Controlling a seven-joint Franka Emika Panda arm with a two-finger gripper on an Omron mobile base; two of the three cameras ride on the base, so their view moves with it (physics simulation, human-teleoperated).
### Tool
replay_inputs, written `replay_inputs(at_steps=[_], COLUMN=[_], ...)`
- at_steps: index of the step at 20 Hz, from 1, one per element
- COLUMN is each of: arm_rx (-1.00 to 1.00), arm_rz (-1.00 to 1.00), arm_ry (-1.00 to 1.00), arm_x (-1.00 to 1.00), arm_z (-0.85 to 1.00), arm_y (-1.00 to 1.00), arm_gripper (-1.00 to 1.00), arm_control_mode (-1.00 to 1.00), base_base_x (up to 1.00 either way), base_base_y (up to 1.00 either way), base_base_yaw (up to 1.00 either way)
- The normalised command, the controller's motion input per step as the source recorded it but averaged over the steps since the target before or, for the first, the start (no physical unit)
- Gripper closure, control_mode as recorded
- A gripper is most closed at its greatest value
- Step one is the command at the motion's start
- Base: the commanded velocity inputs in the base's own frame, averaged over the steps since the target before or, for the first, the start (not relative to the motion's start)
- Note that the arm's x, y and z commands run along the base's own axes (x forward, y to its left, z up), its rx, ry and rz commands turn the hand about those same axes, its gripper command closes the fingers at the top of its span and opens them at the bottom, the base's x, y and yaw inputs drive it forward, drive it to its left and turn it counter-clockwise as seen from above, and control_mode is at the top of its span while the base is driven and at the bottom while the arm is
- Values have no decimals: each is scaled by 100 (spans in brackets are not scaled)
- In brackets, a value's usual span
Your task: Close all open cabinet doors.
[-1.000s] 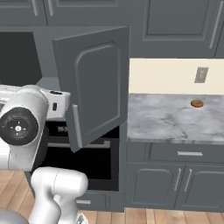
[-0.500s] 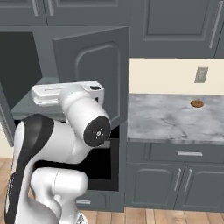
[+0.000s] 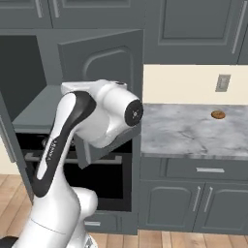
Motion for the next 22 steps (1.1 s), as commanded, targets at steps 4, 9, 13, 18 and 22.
replay_inputs(at_steps=[4, 9, 13, 18, 22], arm_rx=[0, -1, 0, 0, 0], arm_rz=[1, 0, 0, 0, -1], arm_ry=[2, 0, 0, 1, 9], arm_x=[77, 66, 72, 89, 96], arm_z=[-21, -24, -20, -13, -7], arm_y=[37, 44, 44, 38, 33], arm_gripper=[-100, -100, -100, -100, -100], arm_control_mode=[-100, -100, -100, -100, -100], base_base_x=[0, 0, 0, 0, 0], base_base_y=[0, 0, 0, 0, 0], base_base_yaw=[0, 0, 0, 0, 0])
